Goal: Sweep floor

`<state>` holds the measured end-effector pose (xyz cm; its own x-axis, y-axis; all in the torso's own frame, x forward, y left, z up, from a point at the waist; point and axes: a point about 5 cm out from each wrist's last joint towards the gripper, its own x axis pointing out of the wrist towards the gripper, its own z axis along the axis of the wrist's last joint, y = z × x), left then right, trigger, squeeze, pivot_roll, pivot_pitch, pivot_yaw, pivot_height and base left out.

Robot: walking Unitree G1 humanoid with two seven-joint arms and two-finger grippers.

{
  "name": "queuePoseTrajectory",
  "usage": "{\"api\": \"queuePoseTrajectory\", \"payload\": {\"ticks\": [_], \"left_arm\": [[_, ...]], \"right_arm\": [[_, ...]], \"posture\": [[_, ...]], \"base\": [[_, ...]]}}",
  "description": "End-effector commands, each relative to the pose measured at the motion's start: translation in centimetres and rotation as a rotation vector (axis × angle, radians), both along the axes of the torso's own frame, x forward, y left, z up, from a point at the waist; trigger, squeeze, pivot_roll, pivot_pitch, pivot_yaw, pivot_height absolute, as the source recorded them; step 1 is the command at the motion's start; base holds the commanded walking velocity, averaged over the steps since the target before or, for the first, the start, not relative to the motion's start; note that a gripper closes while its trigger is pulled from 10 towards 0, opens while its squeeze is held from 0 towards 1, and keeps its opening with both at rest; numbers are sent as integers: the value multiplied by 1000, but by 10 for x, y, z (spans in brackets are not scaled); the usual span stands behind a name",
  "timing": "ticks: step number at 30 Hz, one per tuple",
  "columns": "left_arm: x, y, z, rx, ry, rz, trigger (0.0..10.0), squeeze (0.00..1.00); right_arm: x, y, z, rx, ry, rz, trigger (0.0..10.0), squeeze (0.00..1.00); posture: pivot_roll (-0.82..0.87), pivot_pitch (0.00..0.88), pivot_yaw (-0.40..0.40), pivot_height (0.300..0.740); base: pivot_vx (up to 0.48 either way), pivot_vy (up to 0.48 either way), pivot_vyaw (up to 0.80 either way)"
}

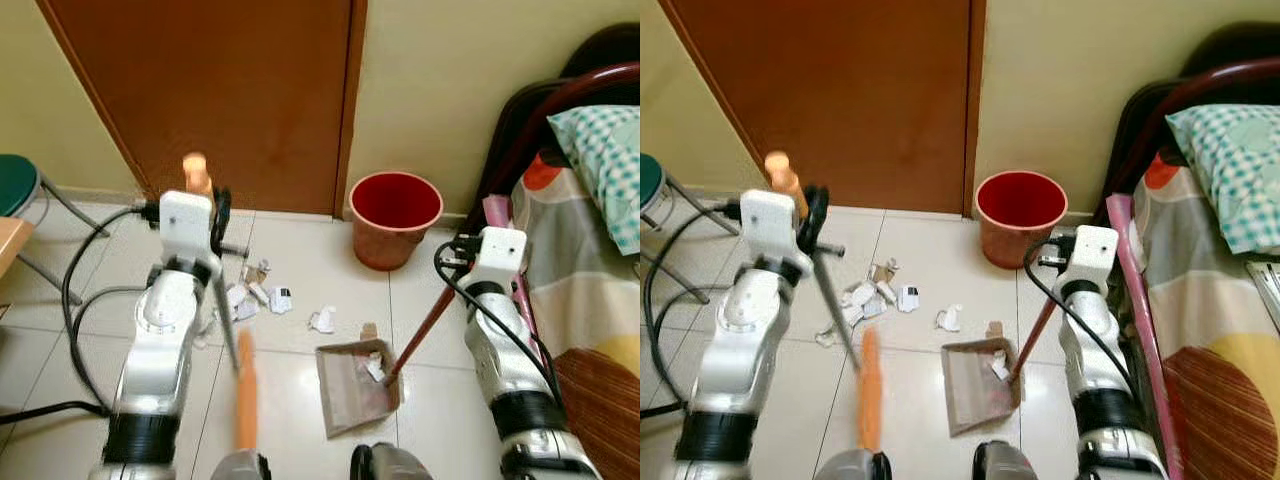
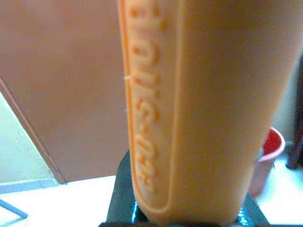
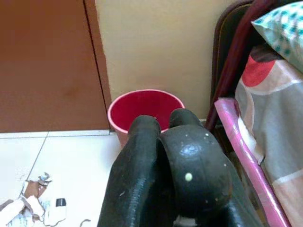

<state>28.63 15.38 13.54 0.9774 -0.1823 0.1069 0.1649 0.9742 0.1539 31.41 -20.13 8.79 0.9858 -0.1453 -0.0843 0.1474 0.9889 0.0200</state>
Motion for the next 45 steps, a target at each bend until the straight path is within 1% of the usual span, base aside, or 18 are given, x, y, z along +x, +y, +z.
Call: {"api": "queuePoseTrajectory", "payload": {"ticks": [1, 3, 4, 5, 10, 14, 20, 25, 27, 28, 29, 31, 35, 37, 38, 39, 42, 45], "left_arm": [[-3, -4, 12, 3, -78, -30, 10000, 0], [-7, -6, 2, 11, -43, -46, 10000, 0], [-7, -6, 2, 11, -43, -46, 10000, 0], [-7, -8, 1, 17, -38, -49, 10000, 0], [-5, -15, 8, -6, -69, -17, 10000, 0], [-8, -16, 2, -20, -56, 9, 10000, 0], [-10, -14, -2, -3, -37, -2, 10000, 0], [-8, -9, -3, 4, -19, 15, 10000, 0], [-7, -10, 1, 3, -34, 15, 10000, 0], [-7, -10, 1, 3, -34, 15, 10000, 0], [-7, -10, 1, 5, -34, 18, 10000, 0], [-9, -8, -5, 9, -9, 30, 10000, 0], [-14, -8, -9, 0, 21, 41, 10000, 0], [-16, -10, -12, 8, 34, 25, 10000, 0], [-19, -10, -18, 22, 48, 20, 10000, 0], [-20, -9, -21, 27, 53, 21, 10000, 0], [-26, 0, -30, -13, 86, 107, 10000, 0], [-28, 1, -32, -18, 90, 129, 10000, 0]], "right_arm": [[-1, 4, 4, 12, -13, 17, 10000, 0], [-8, 5, -4, 18, 29, 25, 10000, 0], [-8, 5, -4, 18, 29, 25, 10000, 0], [-13, 5, -10, 21, 63, 37, 10000, 0], [-24, -1, -31, -7, 202, 91, 10000, 0], [-27, -6, -34, -27, 256, 125, 10000, 0], [-32, -13, -39, -27, 313, 152, 10000, 0], [-38, -13, -42, -20, 356, 192, 10000, 0], [-45, -15, -48, -13, 421, 228, 10000, 0], [-45, -15, -48, -13, 421, 228, 10000, 0], [-51, -16, -52, -27, 460, 269, 10000, 0], [-57, -15, -55, -41, 499, 320, 10000, 0], [-59, -15, -51, -58, 489, 324, 10000, 0], [-56, -14, -46, -47, 457, 298, 10000, 0], [-51, -10, -39, -25, 406, 283, 10000, 0], [-50, -9, -37, -22, 391, 282, 10000, 0], [-46, 1, -28, -12, 326, 299, 10000, 0], [-45, 5, -25, -15, 313, 306, 10000, 0]], "posture": [[-5, 13, -12, 740], [29, 12, -2, 740], [29, 12, -2, 740], [68, 14, -8, 740], [84, 21, -51, 740], [86, 15, -64, 740], [89, 9, -65, 740], [64, 0, -60, 740], [45, 3, -72, 740], [45, 3, -72, 740], [37, 3, -75, 740], [25, 7, -74, 740], [19, 12, -71, 740], [22, 23, -66, 740], [27, 27, -62, 740], [26, 28, -61, 740], [17, 26, -52, 740], [21, 24, -45, 740]], "base": [[0, 0, 0], [0, 0, 0], [0, 0, 0], [0, 0, 0], [0, 0, 0], [0, 0, 0], [0, 0, 0], [0, 0, 0], [0, 0, 0], [0, 0, 0], [0, 0, 0], [0, 0, 0], [0, 0, 0], [0, 0, 0], [0, 0, 0], [0, 0, 0], [0, 0, 0], [0, 0, 0]]}}
